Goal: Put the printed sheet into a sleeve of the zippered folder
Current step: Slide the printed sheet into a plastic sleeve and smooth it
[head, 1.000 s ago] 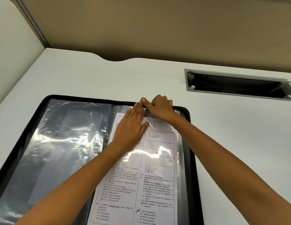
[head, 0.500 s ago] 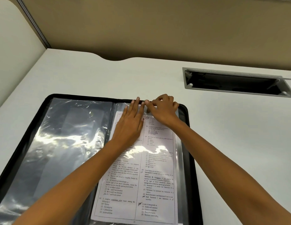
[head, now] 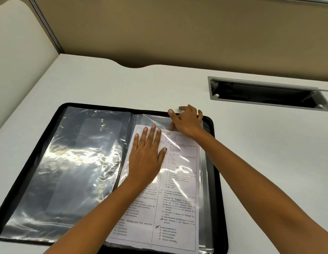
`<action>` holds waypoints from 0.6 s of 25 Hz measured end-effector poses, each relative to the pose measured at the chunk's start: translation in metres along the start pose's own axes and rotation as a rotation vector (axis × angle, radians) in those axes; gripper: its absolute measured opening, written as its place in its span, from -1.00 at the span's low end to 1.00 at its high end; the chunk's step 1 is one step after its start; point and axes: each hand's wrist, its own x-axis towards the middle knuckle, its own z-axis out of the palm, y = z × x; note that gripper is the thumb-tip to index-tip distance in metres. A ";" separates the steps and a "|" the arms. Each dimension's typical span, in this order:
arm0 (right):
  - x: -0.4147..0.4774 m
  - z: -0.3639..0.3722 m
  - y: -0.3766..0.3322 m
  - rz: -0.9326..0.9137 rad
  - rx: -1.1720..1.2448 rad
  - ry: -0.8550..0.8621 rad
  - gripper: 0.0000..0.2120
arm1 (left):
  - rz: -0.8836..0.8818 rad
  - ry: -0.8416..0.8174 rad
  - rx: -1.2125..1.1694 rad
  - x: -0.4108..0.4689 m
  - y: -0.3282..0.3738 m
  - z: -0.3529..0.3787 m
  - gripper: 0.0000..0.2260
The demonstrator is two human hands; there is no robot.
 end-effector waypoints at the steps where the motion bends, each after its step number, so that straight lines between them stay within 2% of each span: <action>1: -0.002 -0.002 -0.001 0.008 -0.003 0.002 -0.39 | -0.003 0.006 -0.001 0.000 0.000 0.001 -0.44; 4: -0.011 -0.006 -0.001 -0.016 0.025 0.038 -0.55 | -0.015 0.006 -0.023 0.001 0.001 0.000 -0.44; 7: -0.035 0.002 0.003 -0.101 0.108 0.225 -0.69 | 0.042 0.042 -0.213 0.000 0.003 -0.007 -0.48; 9: -0.056 0.007 0.003 -0.114 0.237 0.344 -0.66 | 0.047 0.092 -0.348 -0.004 0.002 -0.012 -0.56; 12: -0.116 0.018 0.000 -0.145 0.314 0.459 -0.55 | 0.090 0.174 -0.365 -0.040 0.008 -0.025 -0.64; 15: -0.151 0.043 0.003 -0.181 0.309 0.449 -0.46 | 0.075 0.185 -0.377 -0.058 0.009 -0.017 -0.64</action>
